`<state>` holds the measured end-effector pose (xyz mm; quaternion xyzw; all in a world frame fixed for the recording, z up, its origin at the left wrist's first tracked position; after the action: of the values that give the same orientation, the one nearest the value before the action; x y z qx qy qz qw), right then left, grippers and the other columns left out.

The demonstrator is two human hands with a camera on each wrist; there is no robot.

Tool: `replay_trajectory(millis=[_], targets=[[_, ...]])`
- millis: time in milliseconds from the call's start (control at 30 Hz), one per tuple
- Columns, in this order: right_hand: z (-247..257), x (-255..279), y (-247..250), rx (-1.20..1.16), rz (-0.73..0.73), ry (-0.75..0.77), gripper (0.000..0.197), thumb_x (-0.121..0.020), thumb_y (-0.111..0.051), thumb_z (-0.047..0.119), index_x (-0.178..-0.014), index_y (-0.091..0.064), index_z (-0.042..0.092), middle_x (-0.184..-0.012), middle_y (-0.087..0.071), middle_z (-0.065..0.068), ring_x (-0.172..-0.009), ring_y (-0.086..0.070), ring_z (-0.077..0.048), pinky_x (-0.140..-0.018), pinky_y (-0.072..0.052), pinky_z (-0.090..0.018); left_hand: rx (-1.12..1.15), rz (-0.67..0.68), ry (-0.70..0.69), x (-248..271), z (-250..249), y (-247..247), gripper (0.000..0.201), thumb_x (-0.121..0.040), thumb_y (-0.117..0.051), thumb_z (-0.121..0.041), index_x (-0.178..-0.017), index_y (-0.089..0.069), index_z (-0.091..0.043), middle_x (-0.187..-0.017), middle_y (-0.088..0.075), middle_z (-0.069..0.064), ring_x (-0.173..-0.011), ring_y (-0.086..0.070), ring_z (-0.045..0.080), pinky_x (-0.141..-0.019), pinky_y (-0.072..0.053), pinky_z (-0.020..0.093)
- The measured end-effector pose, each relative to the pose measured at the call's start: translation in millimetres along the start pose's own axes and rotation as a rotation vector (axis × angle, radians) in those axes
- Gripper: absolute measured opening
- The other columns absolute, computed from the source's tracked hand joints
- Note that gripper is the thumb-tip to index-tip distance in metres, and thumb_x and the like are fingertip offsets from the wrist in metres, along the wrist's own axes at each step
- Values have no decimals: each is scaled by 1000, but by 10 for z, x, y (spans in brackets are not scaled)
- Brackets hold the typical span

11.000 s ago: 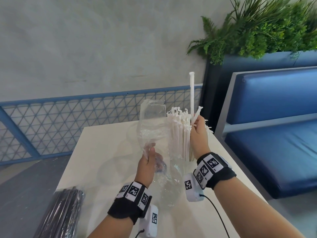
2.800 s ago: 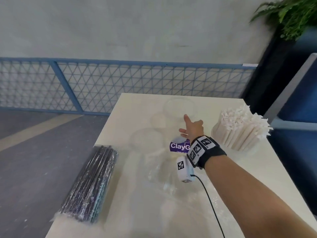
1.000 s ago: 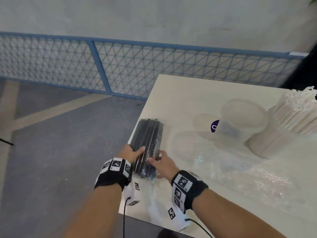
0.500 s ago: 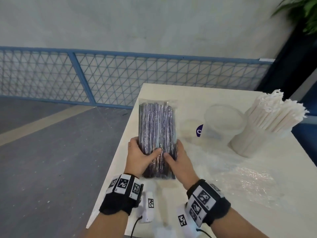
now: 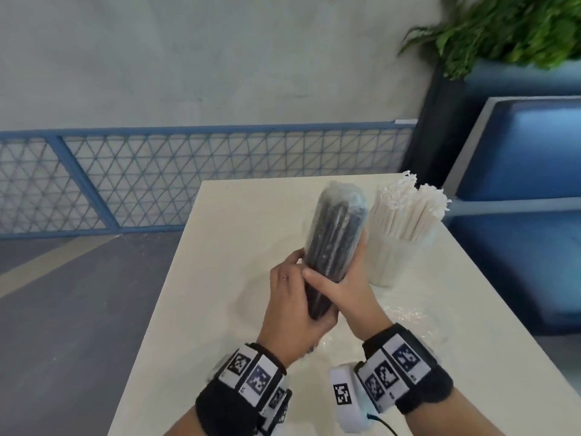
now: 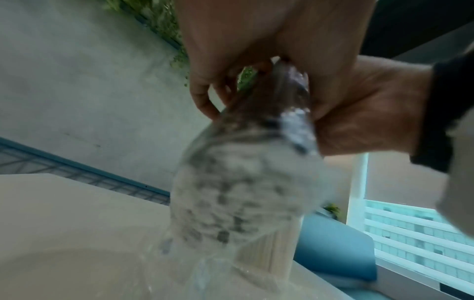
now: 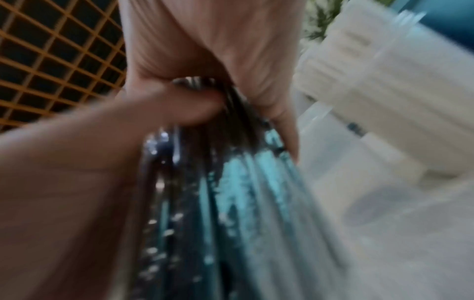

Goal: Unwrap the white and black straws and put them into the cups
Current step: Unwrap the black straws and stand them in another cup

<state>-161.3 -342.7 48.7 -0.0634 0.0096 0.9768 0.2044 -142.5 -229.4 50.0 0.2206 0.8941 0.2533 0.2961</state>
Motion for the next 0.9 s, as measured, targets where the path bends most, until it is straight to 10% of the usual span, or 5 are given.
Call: replay_trajectory(millis=[133, 267, 500, 767, 900], targets=[[-35, 90, 360, -182, 66, -108, 75, -64, -72, 30, -130, -44, 9, -117, -65, -13, -110, -62, -27, -87, -55, -33, 183, 168, 2, -237, -75, 7, 35, -82, -48, -51, -107, -34, -31, -121, -39, -10, -117, -40, 5, -98, -35, 17], [-98, 164, 535, -258, 105, -190, 72, -67, -67, 20, -134, -41, 16, -122, -63, -11, -108, -63, -25, -89, -53, -38, 344, 328, 273, -529, 37, -76, 78, -76, -60, -60, -134, -24, -22, -132, -45, -7, -121, -48, 7, -105, -40, 31], [-36, 216, 688, -283, 177, -160, 64, -75, -48, 7, -133, -40, 32, -126, -62, 1, -113, -60, -18, -87, -53, -31, 761, 259, 665, -551, 220, -276, 77, -71, -72, -20, -135, -33, -6, -122, -59, 15, -95, -62, 19, -88, -49, 37], [309, 183, 1114, 154, -408, 188, 26, -87, -61, 11, -112, -53, 16, -104, -58, -1, -81, -57, 1, -71, -45, -6, 557, 145, 514, -502, 68, -461, 72, -52, -90, -26, -114, -54, -21, -106, -69, -2, -98, -67, 11, -87, -53, 30], [348, 126, 1143, 140, -446, 140, 17, -86, -64, 21, -101, -60, 15, -95, -63, 2, -82, -60, -3, -77, -51, -19, 437, 58, 447, -507, -61, -461, 68, -56, -89, -27, -112, -51, -30, -105, -65, -13, -98, -63, 2, -85, -49, 21]])
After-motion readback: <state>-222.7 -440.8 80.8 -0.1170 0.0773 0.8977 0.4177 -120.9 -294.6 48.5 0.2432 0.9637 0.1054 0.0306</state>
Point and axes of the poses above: each hand's wrist, its own x-axis away from the middle knuckle, its own y-axis out of the back of the hand, z = x × y, the point moved 5 cm from there along -x, towards the middle knuckle
